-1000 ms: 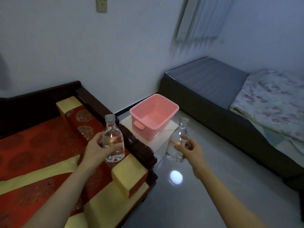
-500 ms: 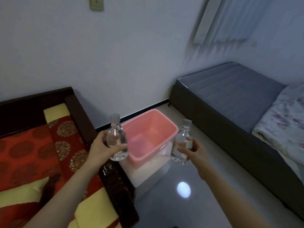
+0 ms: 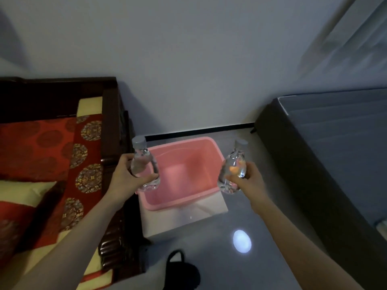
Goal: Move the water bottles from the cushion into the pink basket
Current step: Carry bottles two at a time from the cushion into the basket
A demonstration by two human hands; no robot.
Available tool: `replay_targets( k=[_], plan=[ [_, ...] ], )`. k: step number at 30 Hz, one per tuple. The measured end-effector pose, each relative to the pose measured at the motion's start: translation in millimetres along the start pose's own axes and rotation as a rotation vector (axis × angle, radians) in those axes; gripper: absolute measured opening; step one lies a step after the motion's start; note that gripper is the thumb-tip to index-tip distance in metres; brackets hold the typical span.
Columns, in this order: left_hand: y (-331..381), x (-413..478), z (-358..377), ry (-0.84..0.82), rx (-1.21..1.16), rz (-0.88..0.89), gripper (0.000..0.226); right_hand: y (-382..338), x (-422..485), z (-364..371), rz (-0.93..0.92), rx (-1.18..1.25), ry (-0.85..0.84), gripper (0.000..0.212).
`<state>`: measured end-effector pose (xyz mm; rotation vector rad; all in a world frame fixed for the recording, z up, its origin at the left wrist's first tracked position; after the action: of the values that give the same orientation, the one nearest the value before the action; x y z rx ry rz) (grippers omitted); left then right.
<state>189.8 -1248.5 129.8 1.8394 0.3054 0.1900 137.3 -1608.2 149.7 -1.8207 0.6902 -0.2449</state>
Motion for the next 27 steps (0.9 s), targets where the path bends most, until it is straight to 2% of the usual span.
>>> replay_targets(
  k=[5,10,13,15,21,27],
  plan=[
    [-13.8,15.4,45.5,0.022,0.001,-0.051,0.082,13.7,44.2,31.5,-0.018,-0.017,-0.033,0.045],
    [-45.0,38.8,110.2,-0.015,0.006,-0.083,0.078,43.1,92.5,78.2,0.003,-0.048,-0.038,0.057],
    [-67.3,46.4,136.7,-0.016,0.070,-0.055,0.075,62.6,108.4,106.1,0.027,-0.070,-0.072,0.061],
    [-84.5,54.6,150.7,0.007,0.193,0.018,0.075,78.1,118.9,126.0,0.031,-0.109,-0.077,0.060],
    [-129.5,81.4,187.3,0.102,0.252,0.062,0.075,124.2,151.1,176.0,-0.055,-0.290,0.055,0.061],
    [-176.2,96.0,215.7,0.129,0.312,-0.012,0.072,170.5,169.4,207.9,0.041,-0.376,0.084,0.067]
  ],
)
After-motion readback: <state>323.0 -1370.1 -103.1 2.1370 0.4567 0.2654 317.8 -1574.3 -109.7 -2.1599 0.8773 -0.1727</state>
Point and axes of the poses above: each hand's wrist, its own x-axis towards the middle knuckle, its own z-axis out of the palm, y = z × x, the point moved 6 cm from there along x, towards the middle knuckle, and after that the axes turned 15 degrees about y, right-handed, at the moved point
